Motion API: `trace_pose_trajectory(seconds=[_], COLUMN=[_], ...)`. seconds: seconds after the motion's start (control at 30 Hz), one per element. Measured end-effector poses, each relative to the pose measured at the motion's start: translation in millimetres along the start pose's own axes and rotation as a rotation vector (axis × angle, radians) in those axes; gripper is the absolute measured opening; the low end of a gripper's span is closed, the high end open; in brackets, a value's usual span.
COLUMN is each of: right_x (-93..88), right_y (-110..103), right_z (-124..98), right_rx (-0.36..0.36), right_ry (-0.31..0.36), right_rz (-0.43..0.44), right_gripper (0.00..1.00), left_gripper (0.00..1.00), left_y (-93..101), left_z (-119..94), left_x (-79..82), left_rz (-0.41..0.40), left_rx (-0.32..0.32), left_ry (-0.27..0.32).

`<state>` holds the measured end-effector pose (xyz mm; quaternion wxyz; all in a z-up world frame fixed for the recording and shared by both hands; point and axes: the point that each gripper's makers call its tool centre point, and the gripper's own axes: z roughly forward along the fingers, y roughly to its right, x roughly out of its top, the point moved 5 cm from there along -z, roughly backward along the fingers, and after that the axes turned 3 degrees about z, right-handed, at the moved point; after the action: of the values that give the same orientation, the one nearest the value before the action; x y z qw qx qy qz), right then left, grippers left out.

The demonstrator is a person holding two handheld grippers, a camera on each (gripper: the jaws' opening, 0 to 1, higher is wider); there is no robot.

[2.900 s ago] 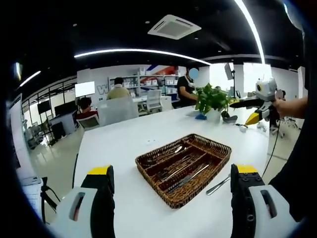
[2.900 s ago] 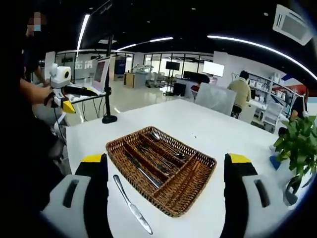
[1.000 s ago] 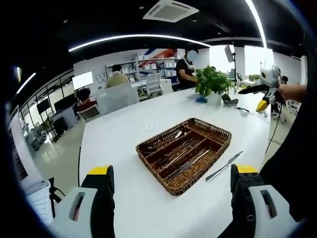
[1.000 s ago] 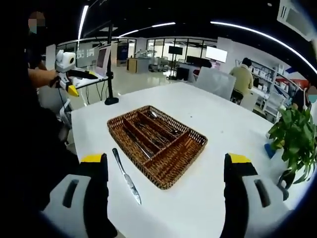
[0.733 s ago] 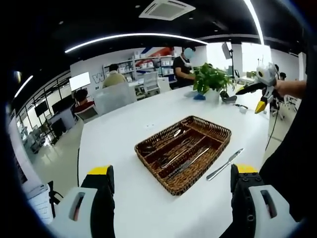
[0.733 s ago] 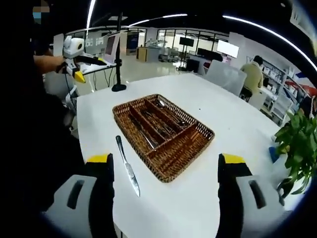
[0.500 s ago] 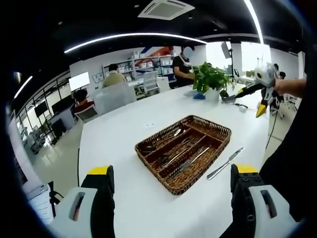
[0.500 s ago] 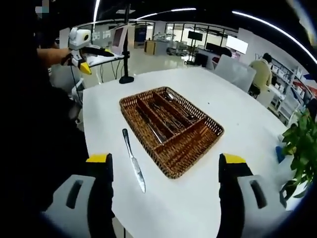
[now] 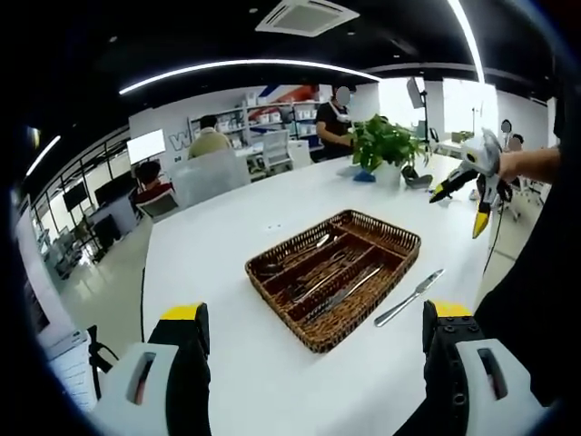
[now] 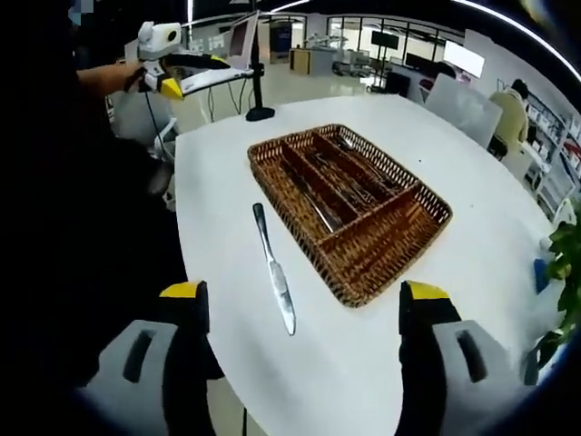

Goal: Arrange the knives, forks, and spoons in their matching storage slots by inserting each utensil handle-first until every utensil is classified and aligned in the correct compartment

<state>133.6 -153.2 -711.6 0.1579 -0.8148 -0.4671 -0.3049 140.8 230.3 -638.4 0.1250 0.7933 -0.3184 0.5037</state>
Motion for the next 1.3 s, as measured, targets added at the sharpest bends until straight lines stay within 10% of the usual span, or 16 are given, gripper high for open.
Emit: trace_pose_trajectory(seconds=[0.5, 1.3], right_x=[-25.2, -55.9], right_y=[-19.1, -15.7], right_z=[46.6, 91.1], right_rx=[0.145, 0.184], right_ry=[-0.093, -0.188], right_rz=[-0.04, -0.109], right_gripper=[0.6, 0.27], left_gripper=[1.0, 1.0], left_y=[1.7, 4.4], left_z=[-11.4, -17.0], left_x=[0.5, -2.7], left_rz=[0.007, 0.003], left_rx=[-0.001, 0.001], left_ry=[-0.002, 0.001])
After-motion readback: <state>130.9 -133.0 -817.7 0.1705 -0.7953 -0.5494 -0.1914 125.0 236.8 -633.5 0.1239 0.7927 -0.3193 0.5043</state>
